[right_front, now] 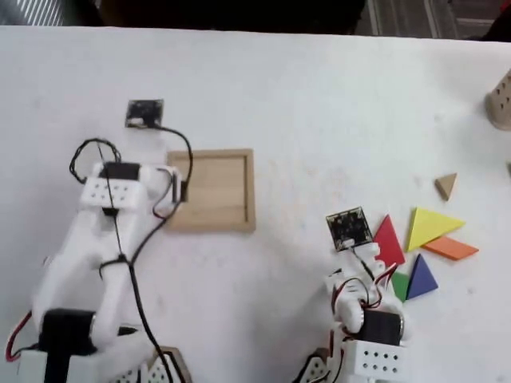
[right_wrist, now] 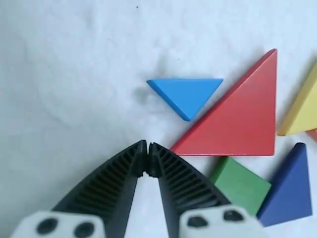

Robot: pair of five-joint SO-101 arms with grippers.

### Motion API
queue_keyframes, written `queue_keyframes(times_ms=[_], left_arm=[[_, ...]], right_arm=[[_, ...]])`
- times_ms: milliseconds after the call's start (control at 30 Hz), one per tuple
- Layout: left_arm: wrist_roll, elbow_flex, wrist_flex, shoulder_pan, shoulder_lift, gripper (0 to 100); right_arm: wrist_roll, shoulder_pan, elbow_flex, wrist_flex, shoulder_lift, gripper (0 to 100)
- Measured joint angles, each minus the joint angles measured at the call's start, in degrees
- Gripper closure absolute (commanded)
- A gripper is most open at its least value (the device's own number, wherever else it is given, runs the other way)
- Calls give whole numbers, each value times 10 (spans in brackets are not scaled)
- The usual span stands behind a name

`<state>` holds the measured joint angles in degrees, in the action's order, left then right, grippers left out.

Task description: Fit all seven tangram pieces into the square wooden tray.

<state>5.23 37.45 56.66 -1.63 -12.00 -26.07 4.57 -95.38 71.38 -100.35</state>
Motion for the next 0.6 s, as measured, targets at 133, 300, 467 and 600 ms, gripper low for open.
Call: queue_keyframes(times_ms=[133,300,467,600], left_arm=[[-22,52,-23,38,-61,804],[-24,135,-95,40,-137,802],[-24,196,-135,42,-209,801],[-24,205,-141,42,-226,801]], right_arm=[[0,17,13,-3,0,978],[1,115,62,-55,0,978],[1,172,100,-55,4,971],[1,210,140,-55,58,883]])
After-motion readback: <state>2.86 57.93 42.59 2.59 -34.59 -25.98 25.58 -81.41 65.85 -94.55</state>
